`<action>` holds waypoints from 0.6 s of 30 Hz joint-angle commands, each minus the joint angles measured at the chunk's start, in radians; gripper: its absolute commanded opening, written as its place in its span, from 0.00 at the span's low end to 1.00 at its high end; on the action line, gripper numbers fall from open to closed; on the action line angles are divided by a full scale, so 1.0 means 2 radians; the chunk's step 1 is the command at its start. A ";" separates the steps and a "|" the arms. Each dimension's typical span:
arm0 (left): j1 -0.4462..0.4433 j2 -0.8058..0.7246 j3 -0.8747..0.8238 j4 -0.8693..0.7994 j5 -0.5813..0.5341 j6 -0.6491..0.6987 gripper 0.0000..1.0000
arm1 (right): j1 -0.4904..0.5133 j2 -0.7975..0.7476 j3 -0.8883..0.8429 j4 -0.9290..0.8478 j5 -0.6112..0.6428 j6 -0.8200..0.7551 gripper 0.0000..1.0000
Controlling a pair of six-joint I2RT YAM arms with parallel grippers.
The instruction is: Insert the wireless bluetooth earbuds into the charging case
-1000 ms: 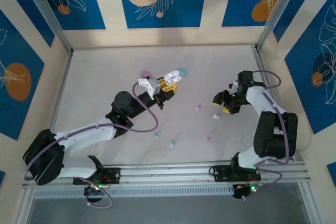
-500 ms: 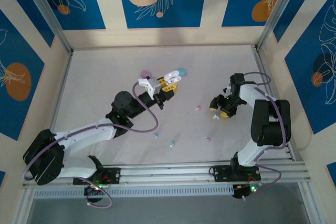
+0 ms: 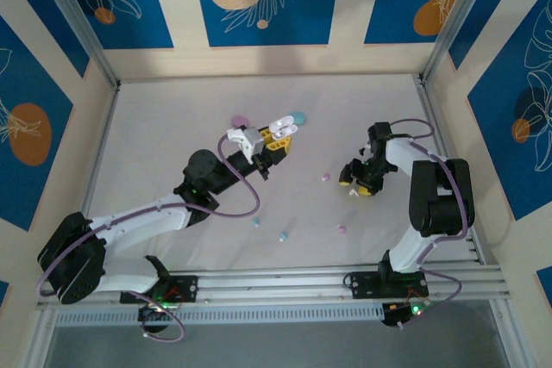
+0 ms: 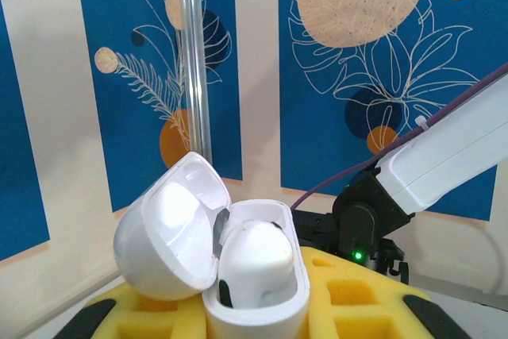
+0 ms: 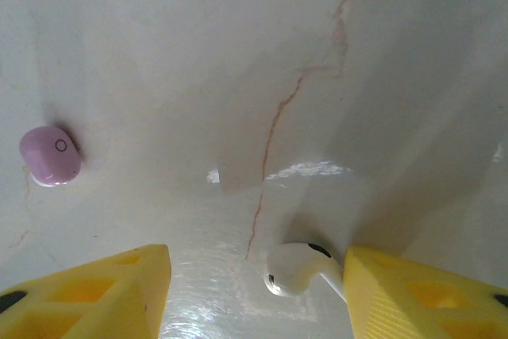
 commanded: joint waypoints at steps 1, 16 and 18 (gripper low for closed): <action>-0.005 -0.004 0.000 0.015 -0.007 0.005 0.14 | 0.010 -0.004 -0.004 -0.019 0.006 0.012 0.59; -0.004 -0.001 0.007 0.013 -0.002 -0.001 0.14 | 0.039 -0.024 0.027 -0.062 0.069 0.003 0.57; -0.005 -0.001 0.007 0.013 -0.001 -0.002 0.14 | 0.045 -0.020 0.033 -0.062 0.082 -0.010 0.56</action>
